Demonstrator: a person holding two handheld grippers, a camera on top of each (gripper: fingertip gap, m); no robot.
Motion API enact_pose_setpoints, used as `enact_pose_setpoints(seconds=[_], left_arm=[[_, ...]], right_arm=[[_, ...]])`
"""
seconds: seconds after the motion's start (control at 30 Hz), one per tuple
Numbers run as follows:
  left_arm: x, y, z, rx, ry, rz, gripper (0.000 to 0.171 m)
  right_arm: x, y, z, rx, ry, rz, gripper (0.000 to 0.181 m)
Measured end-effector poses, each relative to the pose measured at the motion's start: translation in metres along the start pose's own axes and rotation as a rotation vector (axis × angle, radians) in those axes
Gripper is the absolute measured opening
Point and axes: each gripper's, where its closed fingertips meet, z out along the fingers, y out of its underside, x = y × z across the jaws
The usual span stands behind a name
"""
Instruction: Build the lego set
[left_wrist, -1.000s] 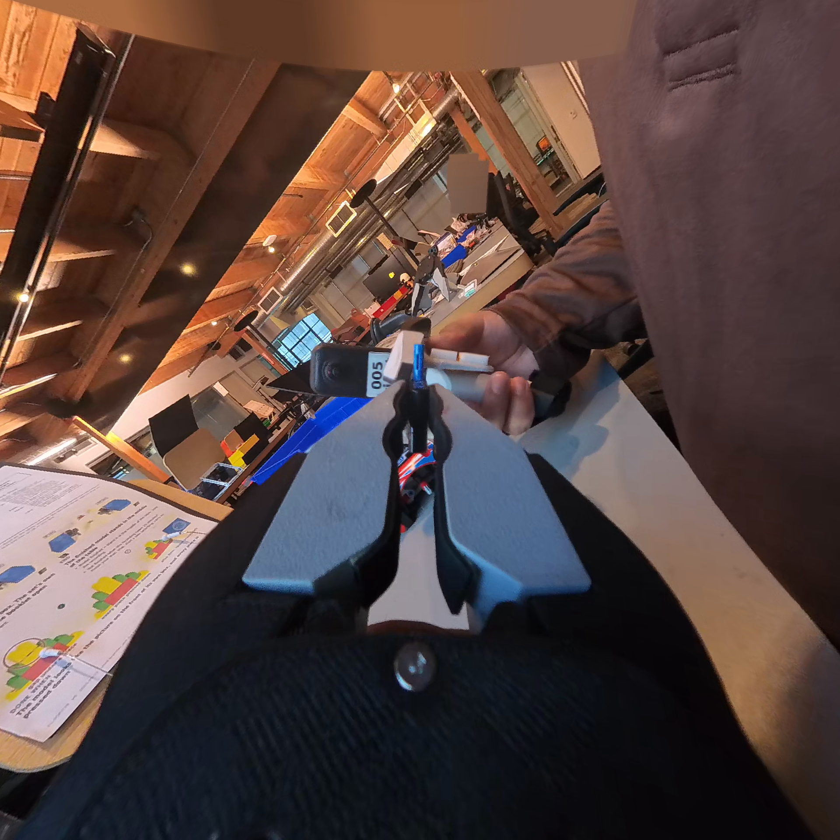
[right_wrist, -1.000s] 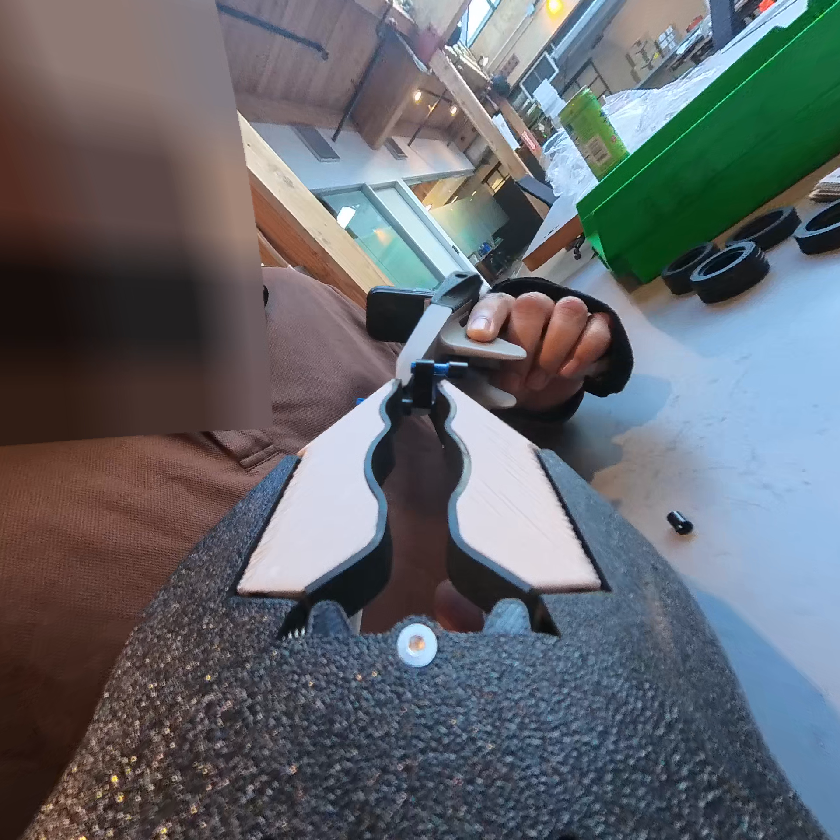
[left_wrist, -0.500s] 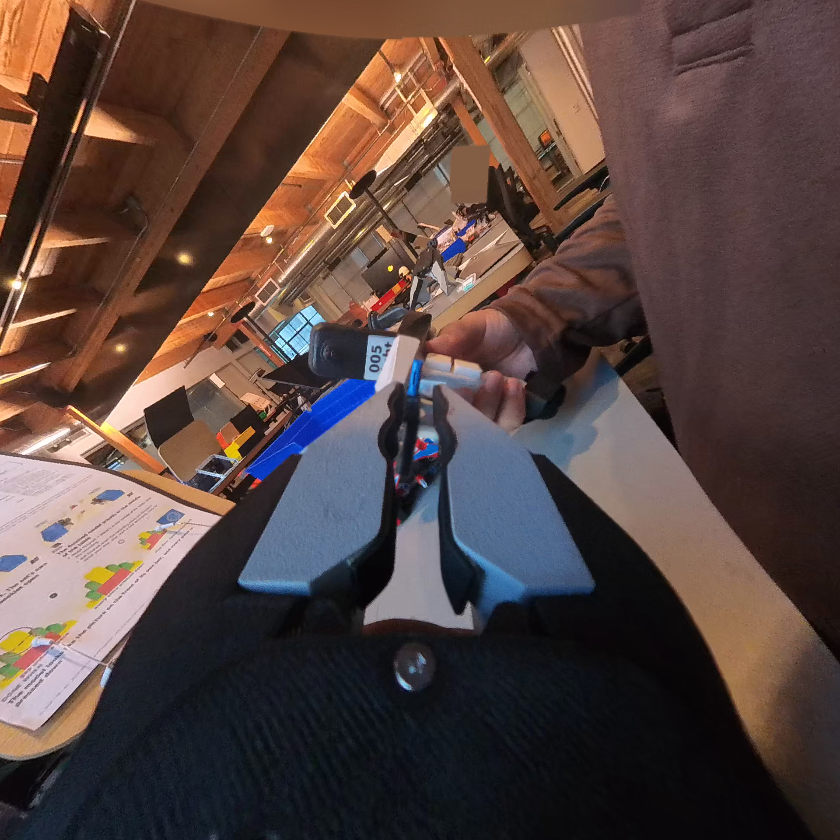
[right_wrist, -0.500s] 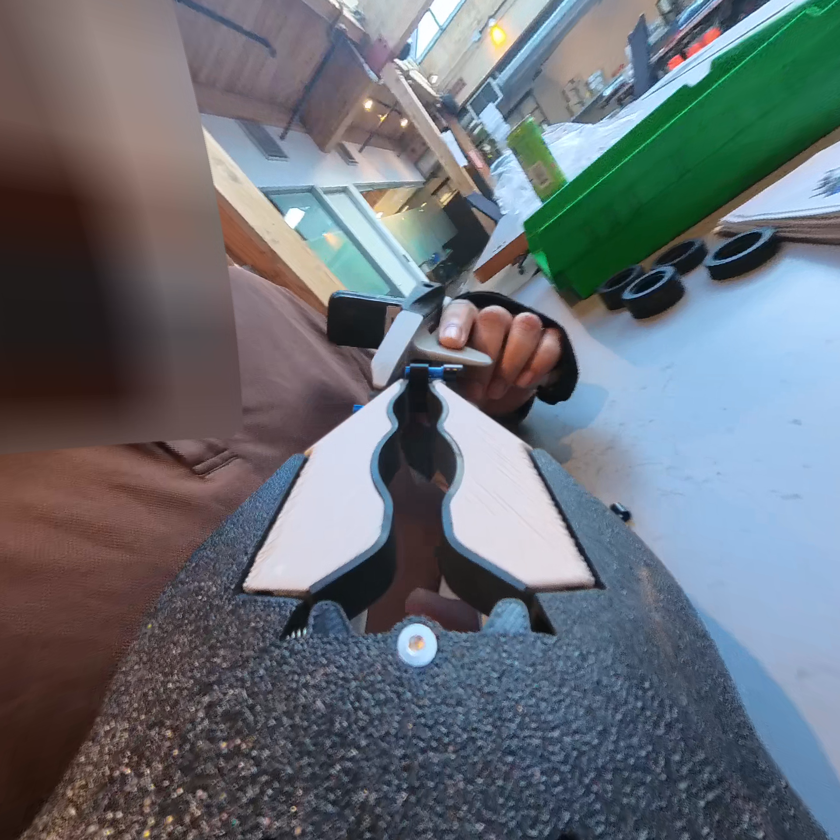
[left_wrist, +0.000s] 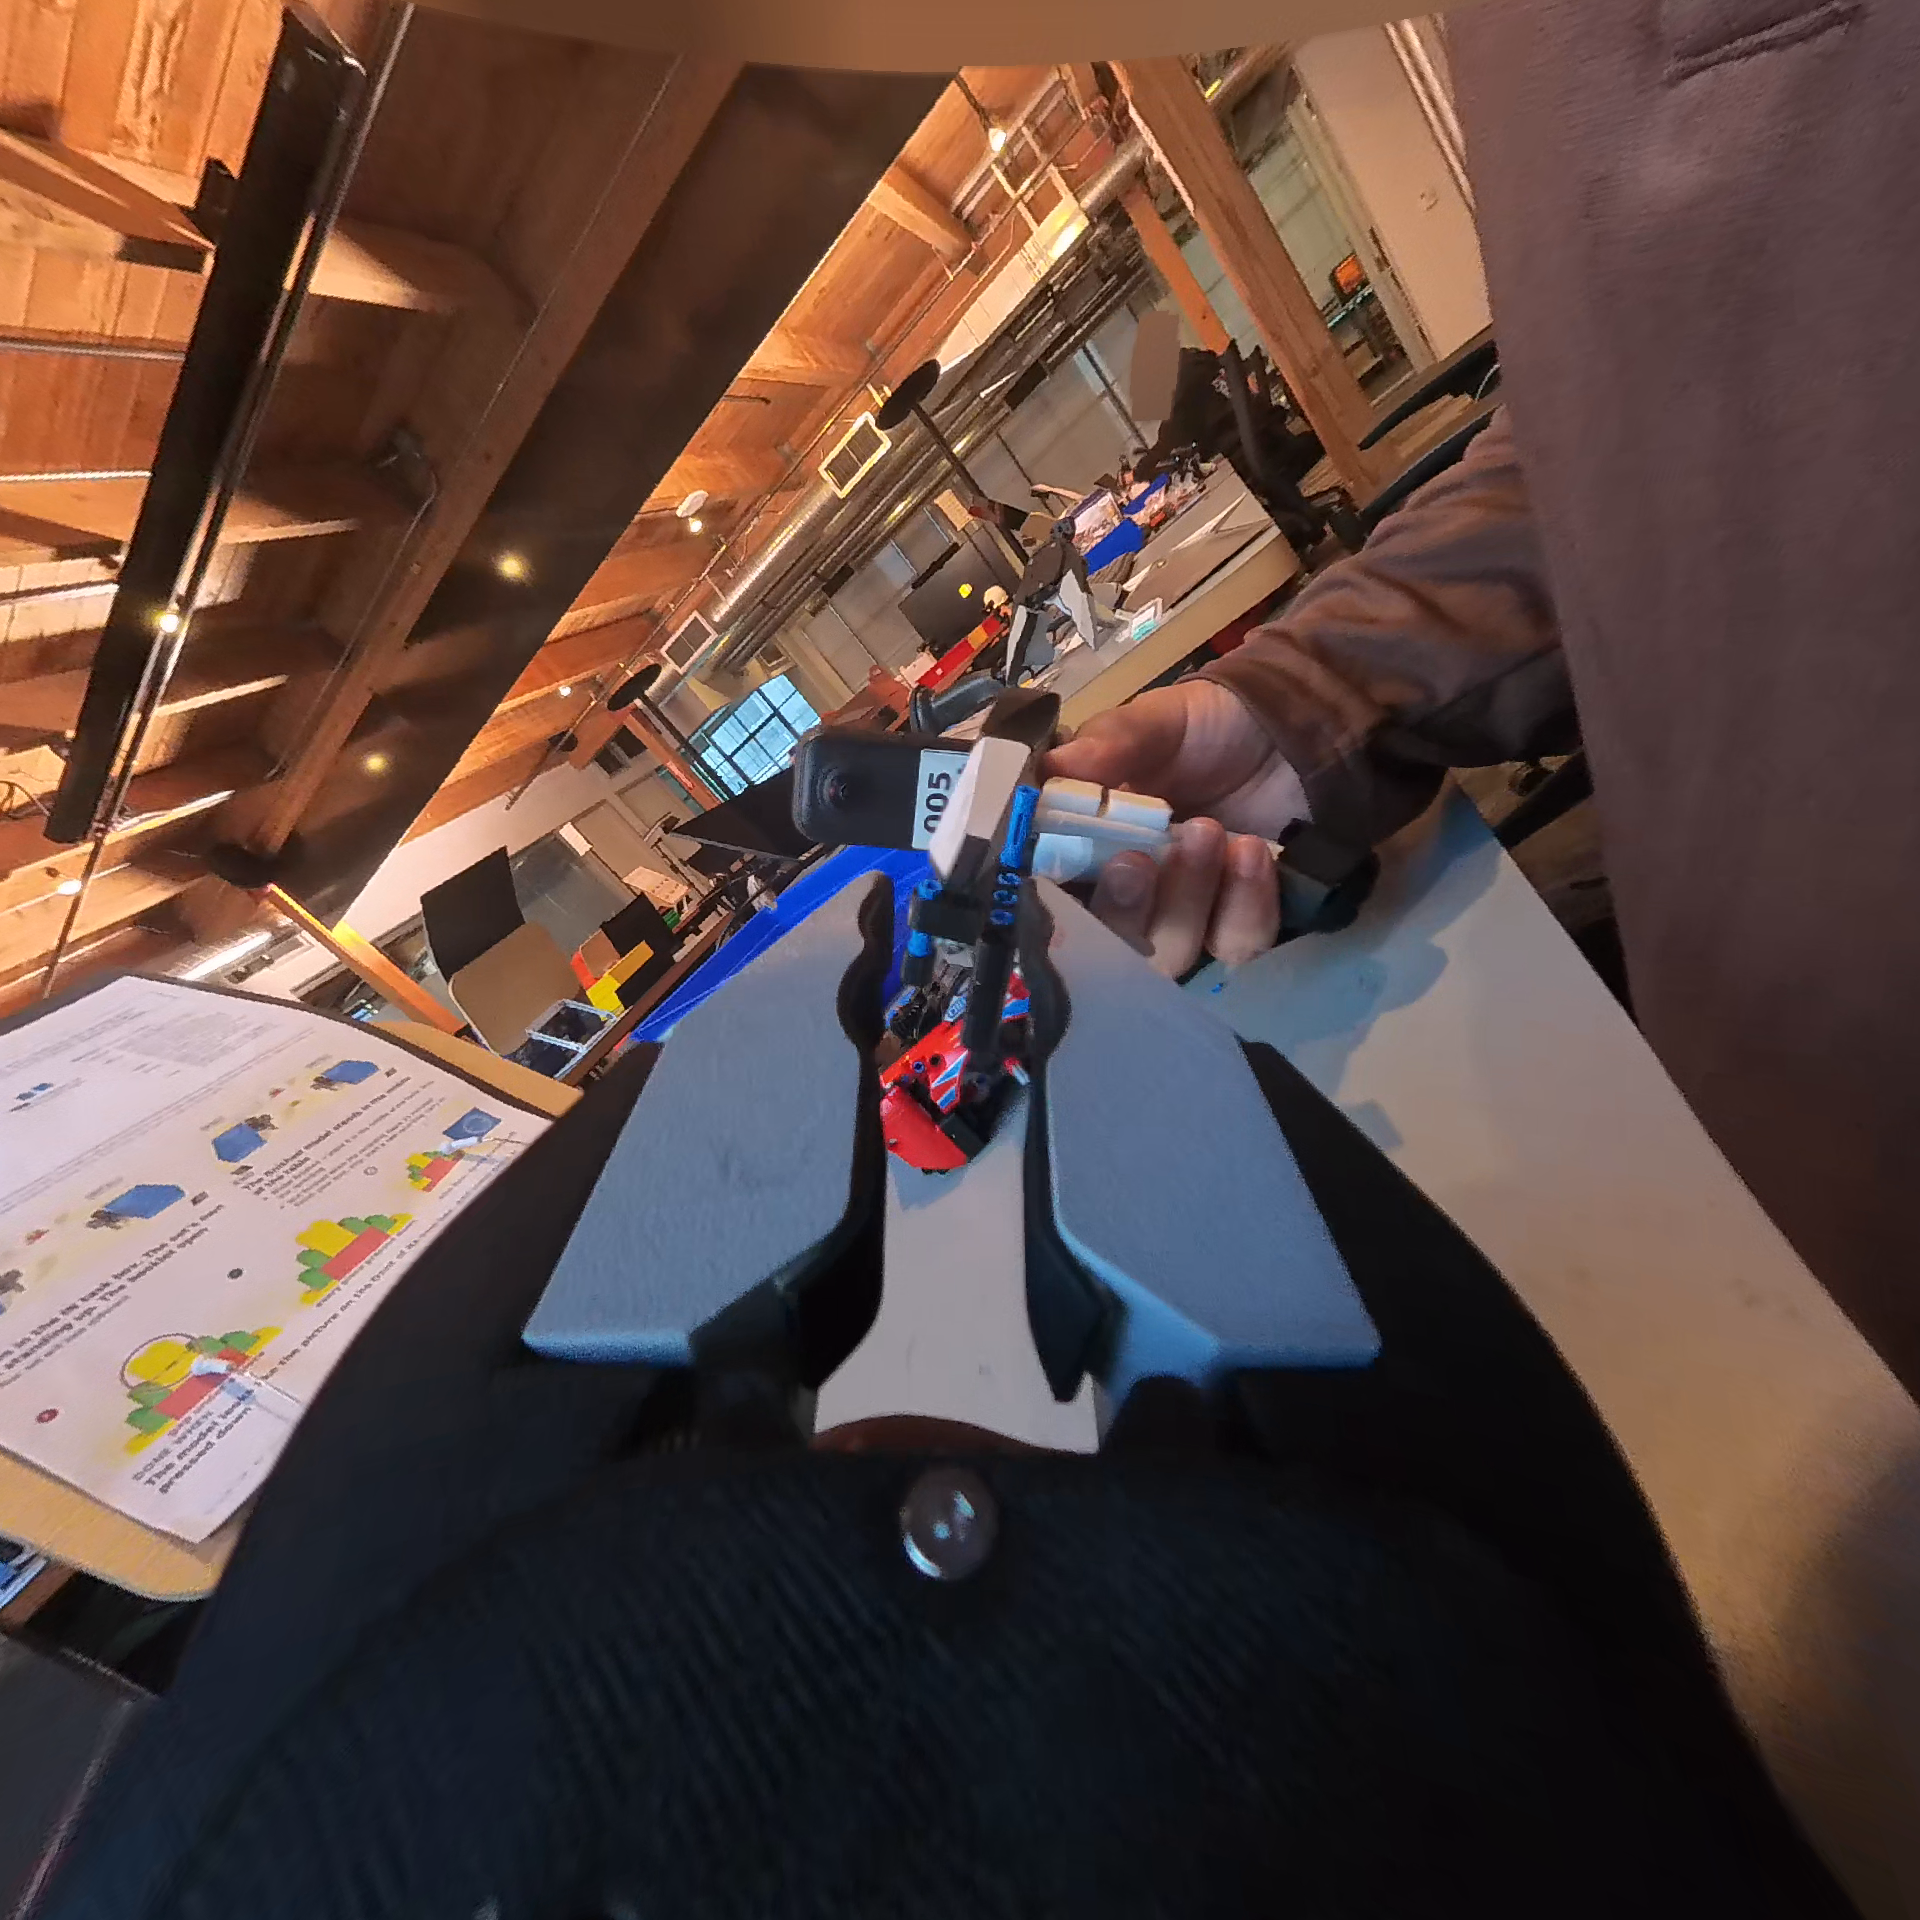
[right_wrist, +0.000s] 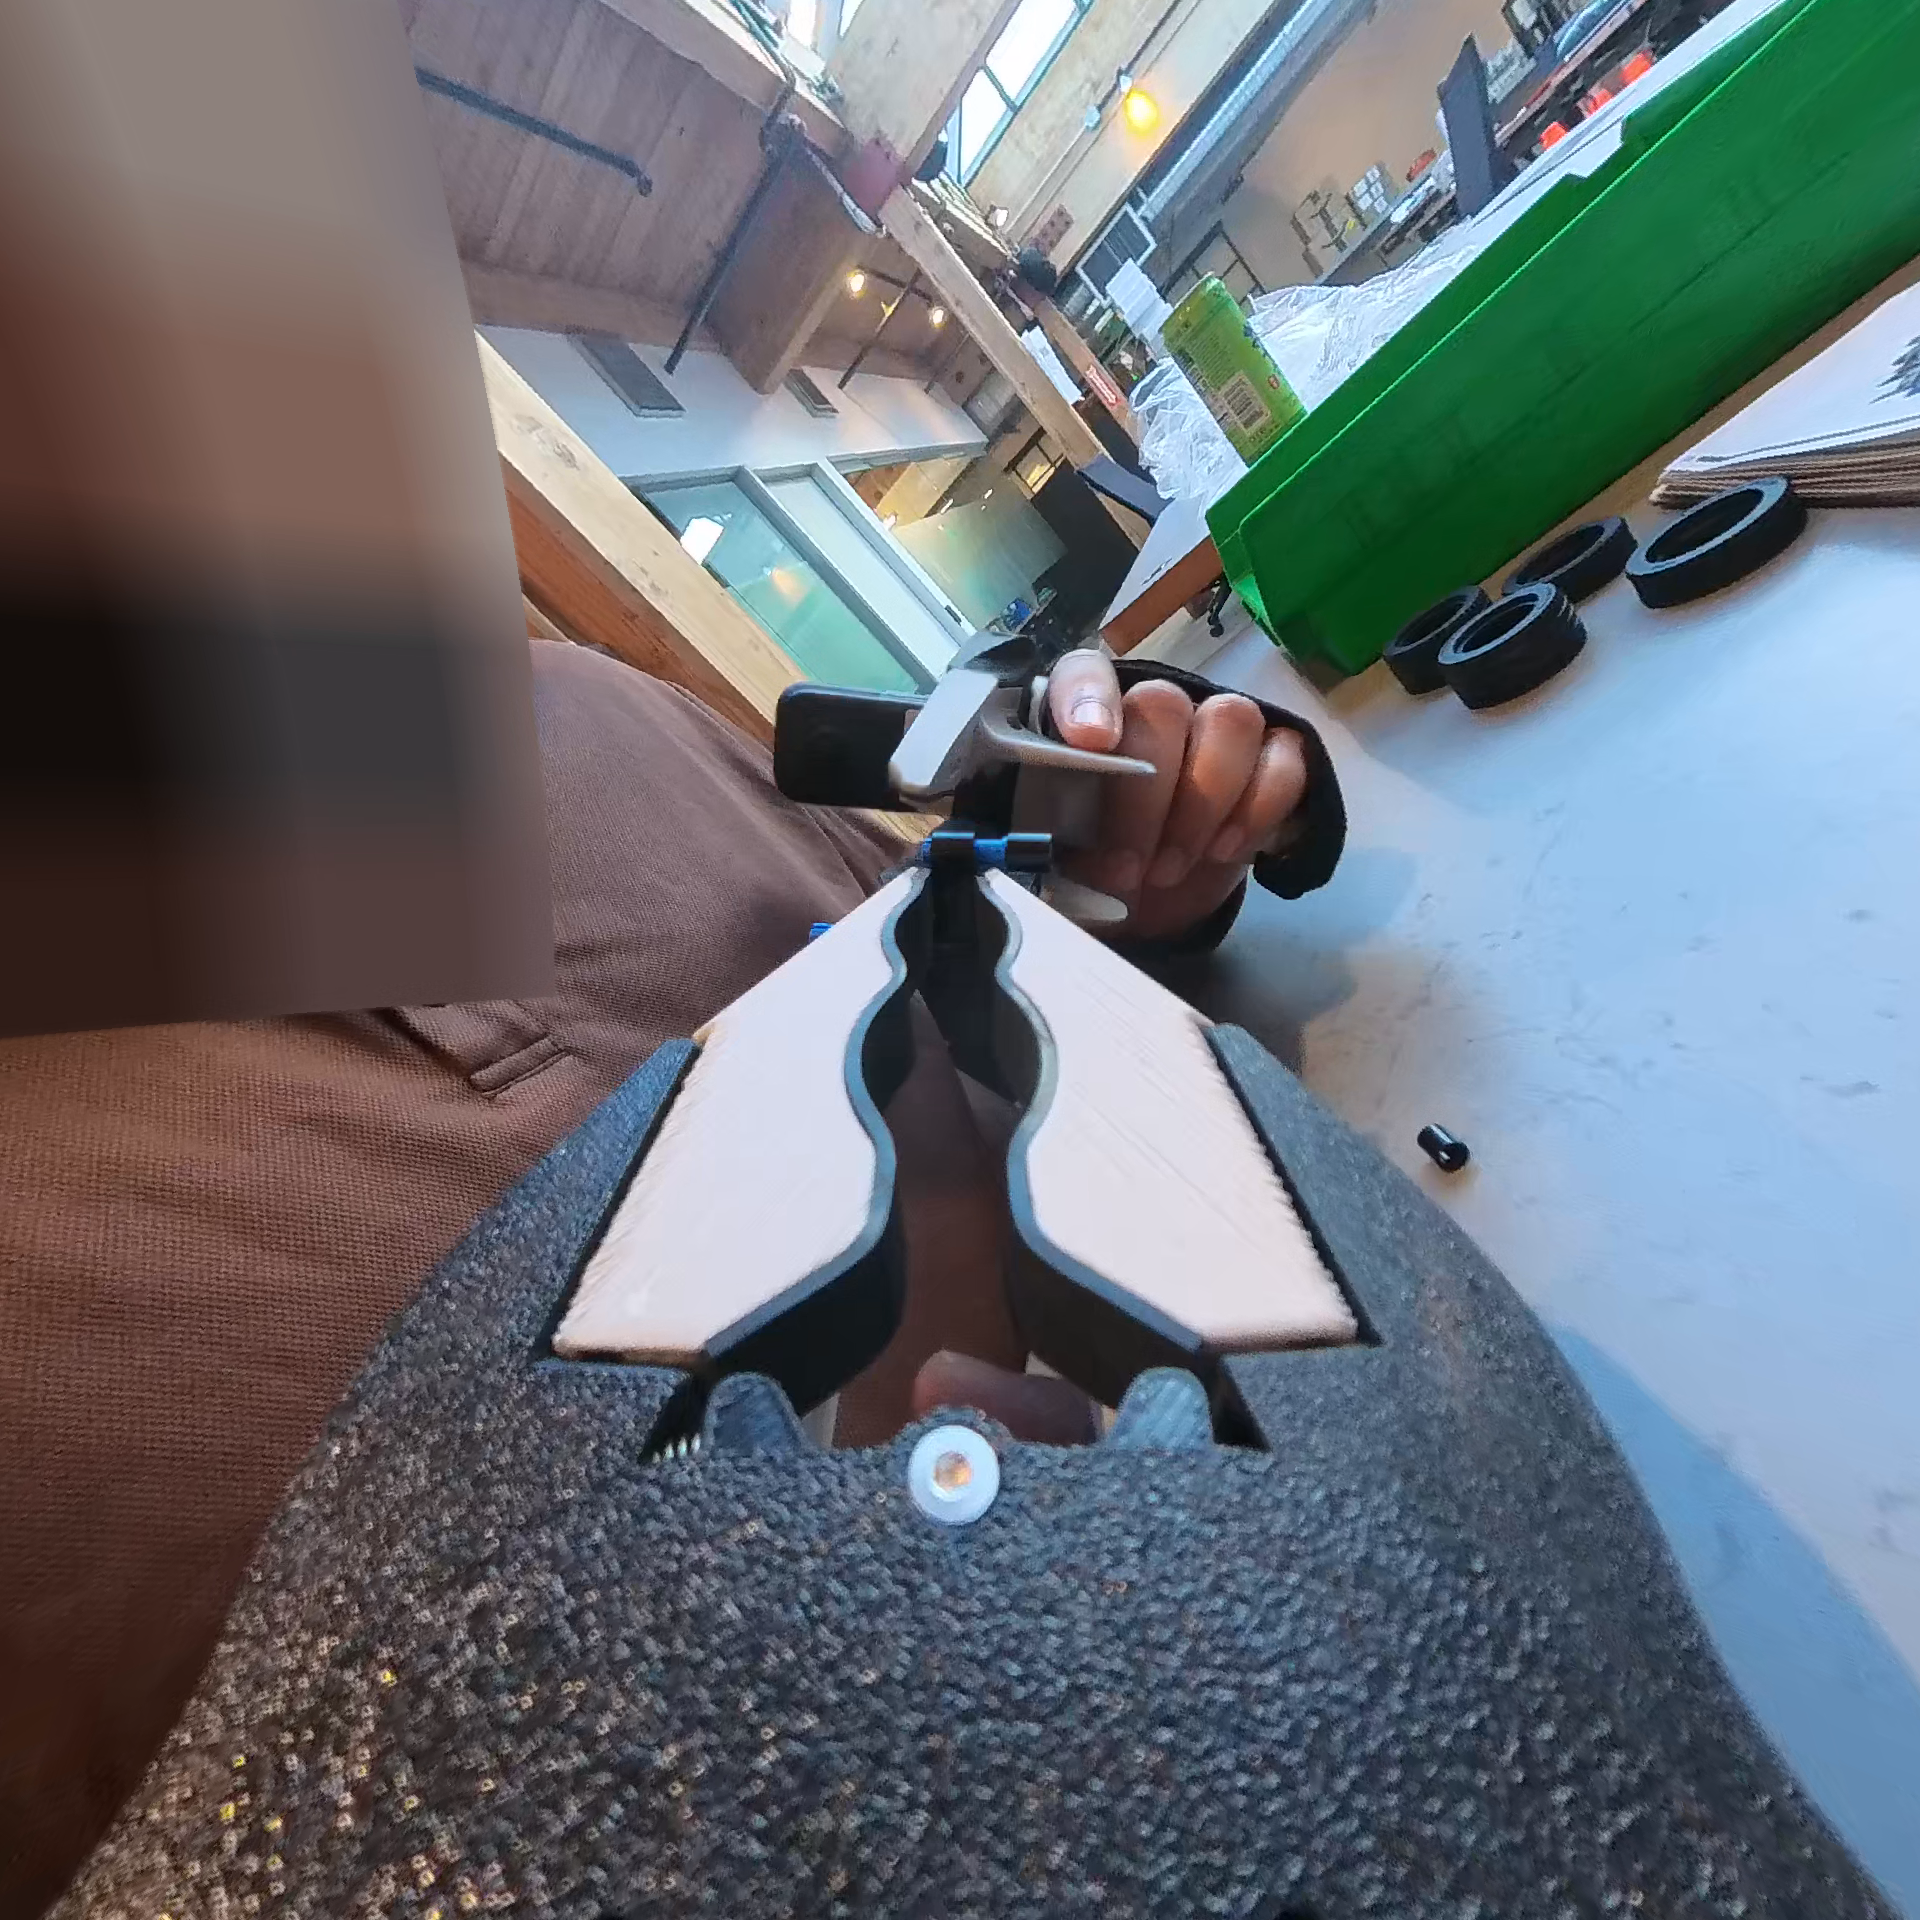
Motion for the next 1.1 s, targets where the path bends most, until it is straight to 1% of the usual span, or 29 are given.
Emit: enact_pose_setpoints(seconds=[0.07,0.2,0.3,0.37,0.43,0.53,0.6,0.67,0.73,0.8,0.83,0.93,1.0,1.1], left_arm=[[0.002,-0.001,0.0,0.001,0.013,0.007,0.02],[0.008,0.008,0.001,-0.05,0.034,0.028,0.024],[0.007,0.006,0.002,-0.044,0.022,0.038,0.02],[0.01,0.006,0.003,-0.047,0.038,0.049,0.005],[0.008,0.008,0.003,-0.062,0.029,0.064,0.005],[0.007,0.012,0.002,-0.086,0.039,0.045,0.005],[0.007,0.011,0.002,-0.076,0.041,0.042,0.005],[0.008,0.009,0.002,-0.062,0.048,0.045,0.005],[0.011,0.01,0.003,-0.065,0.058,0.059,0.005],[0.011,0.01,0.003,-0.065,0.058,0.058,0.005],[0.011,0.01,0.003,-0.067,0.059,0.053,0.005],[0.011,0.011,0.002,-0.063,0.063,0.031,0.005],[0.011,0.011,0.001,-0.059,0.078,0.002,0.005],[0.012,0.009,0.001,-0.046,0.083,-0.006,0.005]], right_arm=[[-0.001,-0.001,0.0,0.007,-0.007,0.004,0.007],[-0.004,-0.01,-0.006,0.051,-0.029,0.019,0.007],[-0.003,-0.005,-0.004,0.024,-0.016,0.011,0.007],[-0.002,-0.002,-0.001,0.019,-0.018,0.019,0.007],[-0.002,-0.003,-0.001,0.031,-0.02,0.03,0.007],[0.004,-0.002,-0.001,0.035,0.017,0.026,0.009],[0.006,-0.001,0.0,0.021,0.035,0.014,0.013],[0.012,0.0,-0.001,0.005,0.085,-0.01,0.033],[0.016,0.001,-0.001,-0.011,0.114,-0.031,0.039],[0.01,0.002,0.001,-0.018,0.079,-0.039,0.025],[0.009,0.002,0.002,-0.02,0.075,-0.049,0.023],[0.009,0.0,0.002,-0.024,0.099,-0.088,0.024],[0.013,0.0,0.002,-0.034,0.13,-0.11,0.031],[0.011,0.001,0.003,-0.041,0.125,-0.125,0.03]])
